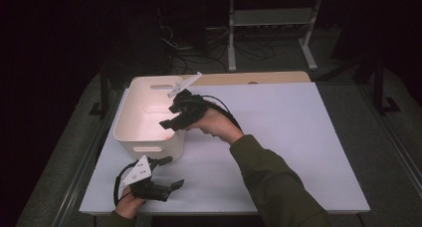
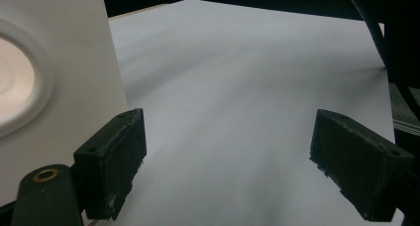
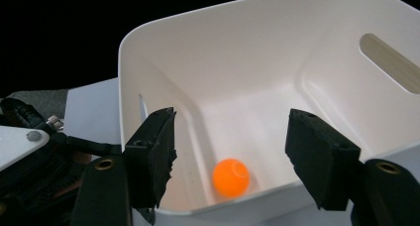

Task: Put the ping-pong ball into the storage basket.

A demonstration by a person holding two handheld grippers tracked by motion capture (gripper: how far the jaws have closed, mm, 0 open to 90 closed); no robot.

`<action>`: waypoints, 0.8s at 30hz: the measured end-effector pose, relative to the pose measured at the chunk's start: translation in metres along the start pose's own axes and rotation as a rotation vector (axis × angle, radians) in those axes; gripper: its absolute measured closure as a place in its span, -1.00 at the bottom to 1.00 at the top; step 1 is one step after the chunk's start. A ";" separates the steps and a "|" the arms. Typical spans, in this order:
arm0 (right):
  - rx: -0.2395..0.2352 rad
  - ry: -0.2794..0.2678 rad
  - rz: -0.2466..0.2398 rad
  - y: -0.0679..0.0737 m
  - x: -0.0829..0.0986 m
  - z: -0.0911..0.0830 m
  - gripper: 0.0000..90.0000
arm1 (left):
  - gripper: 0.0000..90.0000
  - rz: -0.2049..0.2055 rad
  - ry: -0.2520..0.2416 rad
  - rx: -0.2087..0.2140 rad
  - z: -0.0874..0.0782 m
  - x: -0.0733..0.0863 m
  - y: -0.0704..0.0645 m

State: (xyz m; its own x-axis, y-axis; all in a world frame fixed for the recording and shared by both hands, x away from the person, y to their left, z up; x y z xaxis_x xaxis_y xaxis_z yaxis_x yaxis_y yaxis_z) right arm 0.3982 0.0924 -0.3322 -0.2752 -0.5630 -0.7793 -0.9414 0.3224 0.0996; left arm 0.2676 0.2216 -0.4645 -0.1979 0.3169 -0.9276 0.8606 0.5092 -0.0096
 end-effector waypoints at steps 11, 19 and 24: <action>0.029 -0.018 0.017 -0.007 0.014 -0.020 -0.29 | -0.69 -0.002 0.003 0.001 0.000 0.000 0.000; 0.050 -0.027 0.032 -0.013 0.026 -0.032 -0.35 | -0.69 -0.004 0.004 0.001 0.000 0.000 0.001; 0.060 -0.033 0.038 -0.015 0.034 -0.038 -0.42 | -0.69 -0.003 0.004 0.002 0.000 0.000 0.001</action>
State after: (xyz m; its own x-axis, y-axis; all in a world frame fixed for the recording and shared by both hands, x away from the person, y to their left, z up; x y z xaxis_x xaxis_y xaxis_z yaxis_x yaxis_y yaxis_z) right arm 0.3957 0.0398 -0.3370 -0.3028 -0.5248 -0.7955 -0.9169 0.3882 0.0928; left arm 0.2683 0.2221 -0.4646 -0.2023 0.3188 -0.9260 0.8608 0.5088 -0.0129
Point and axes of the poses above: each handheld gripper's, and its own axes: z roughly forward along the jaws, x roughly out of its underside, y roughly to its left, the point moved 4 cm from there along z, roughly forward along the jaws, and after that the axes turned 3 degrees about y, right-handed, at the moved point
